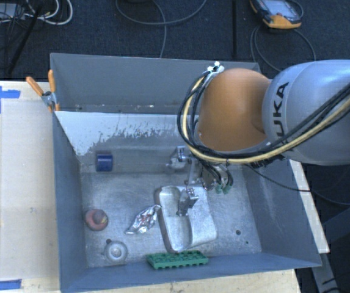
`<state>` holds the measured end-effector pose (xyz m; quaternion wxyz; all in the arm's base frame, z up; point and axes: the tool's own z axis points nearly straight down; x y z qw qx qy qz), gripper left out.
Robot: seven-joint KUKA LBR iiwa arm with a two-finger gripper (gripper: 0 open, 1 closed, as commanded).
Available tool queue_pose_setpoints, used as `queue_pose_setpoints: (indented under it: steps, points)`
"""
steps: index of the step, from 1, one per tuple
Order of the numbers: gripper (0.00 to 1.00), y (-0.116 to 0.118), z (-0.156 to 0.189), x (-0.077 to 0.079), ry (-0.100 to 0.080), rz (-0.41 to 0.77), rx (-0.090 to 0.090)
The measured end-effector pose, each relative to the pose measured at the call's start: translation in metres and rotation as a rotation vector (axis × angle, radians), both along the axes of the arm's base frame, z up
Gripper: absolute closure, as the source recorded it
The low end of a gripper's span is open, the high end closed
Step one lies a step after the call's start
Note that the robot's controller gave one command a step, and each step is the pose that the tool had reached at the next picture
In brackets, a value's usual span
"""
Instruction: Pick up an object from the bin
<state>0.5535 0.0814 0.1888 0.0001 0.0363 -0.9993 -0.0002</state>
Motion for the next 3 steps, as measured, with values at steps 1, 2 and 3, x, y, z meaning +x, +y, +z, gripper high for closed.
queue_pose_setpoints:
  steps: [1, 2, 3]
  points:
    - [0.00, 0.040, -0.120, -0.014, -0.002, 0.049, 0.001]
    - [1.00, 0.039, -0.116, -0.013, -0.003, 0.045, 0.002]
    - [1.00, 0.036, 0.049, -0.020, -0.008, -0.064, 0.002]
